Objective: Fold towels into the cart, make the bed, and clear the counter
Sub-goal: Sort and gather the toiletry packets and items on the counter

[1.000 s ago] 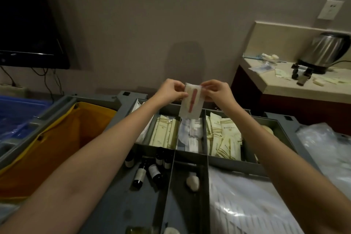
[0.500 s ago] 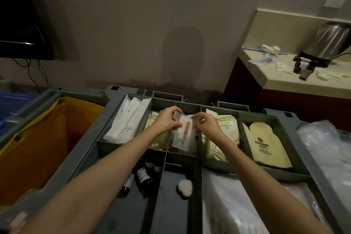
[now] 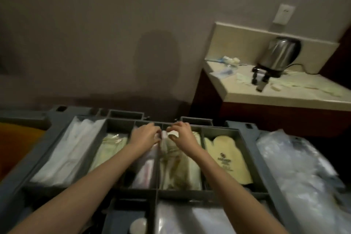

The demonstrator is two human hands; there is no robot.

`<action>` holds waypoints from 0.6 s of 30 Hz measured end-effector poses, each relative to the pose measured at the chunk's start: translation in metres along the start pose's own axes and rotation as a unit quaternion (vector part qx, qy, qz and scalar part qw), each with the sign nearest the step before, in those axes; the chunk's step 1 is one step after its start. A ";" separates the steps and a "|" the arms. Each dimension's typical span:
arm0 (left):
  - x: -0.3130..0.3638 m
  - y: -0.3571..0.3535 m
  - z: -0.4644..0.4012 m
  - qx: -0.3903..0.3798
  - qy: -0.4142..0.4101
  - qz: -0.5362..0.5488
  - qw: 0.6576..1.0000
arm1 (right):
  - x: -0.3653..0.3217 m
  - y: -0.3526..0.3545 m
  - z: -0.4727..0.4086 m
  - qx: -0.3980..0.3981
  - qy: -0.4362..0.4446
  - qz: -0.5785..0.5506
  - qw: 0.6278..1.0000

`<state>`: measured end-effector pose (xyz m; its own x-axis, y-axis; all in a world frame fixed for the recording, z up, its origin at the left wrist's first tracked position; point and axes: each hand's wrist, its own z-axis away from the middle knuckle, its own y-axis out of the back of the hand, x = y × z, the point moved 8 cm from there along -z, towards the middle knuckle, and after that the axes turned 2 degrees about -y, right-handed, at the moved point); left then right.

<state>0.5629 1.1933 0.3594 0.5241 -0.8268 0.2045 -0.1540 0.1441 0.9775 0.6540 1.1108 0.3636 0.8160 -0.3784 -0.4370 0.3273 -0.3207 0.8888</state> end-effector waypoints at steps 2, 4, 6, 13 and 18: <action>0.036 0.017 -0.027 0.039 -0.023 0.010 0.999 | 0.024 0.037 -0.005 0.017 -0.006 0.031 0.999; 0.074 0.031 -0.056 0.061 -0.056 0.024 0.996 | 0.057 0.076 -0.011 0.046 -0.022 0.051 0.997; 0.109 0.044 -0.089 0.074 -0.085 0.041 0.993 | 0.091 0.117 -0.021 0.068 -0.041 0.065 0.995; 0.209 0.070 -0.212 0.103 -0.108 0.094 0.984 | 0.199 0.220 -0.081 0.124 -0.073 0.071 0.987; 0.213 0.058 -0.299 0.130 -0.047 0.135 0.981 | 0.253 0.220 -0.130 0.123 -0.094 0.001 0.988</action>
<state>0.9164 1.1884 0.4752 0.3565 -0.8263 0.4361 -0.4912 0.2313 0.8398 0.9945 1.0576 0.4664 0.7059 -0.5264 -0.4740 0.1814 -0.5125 0.8393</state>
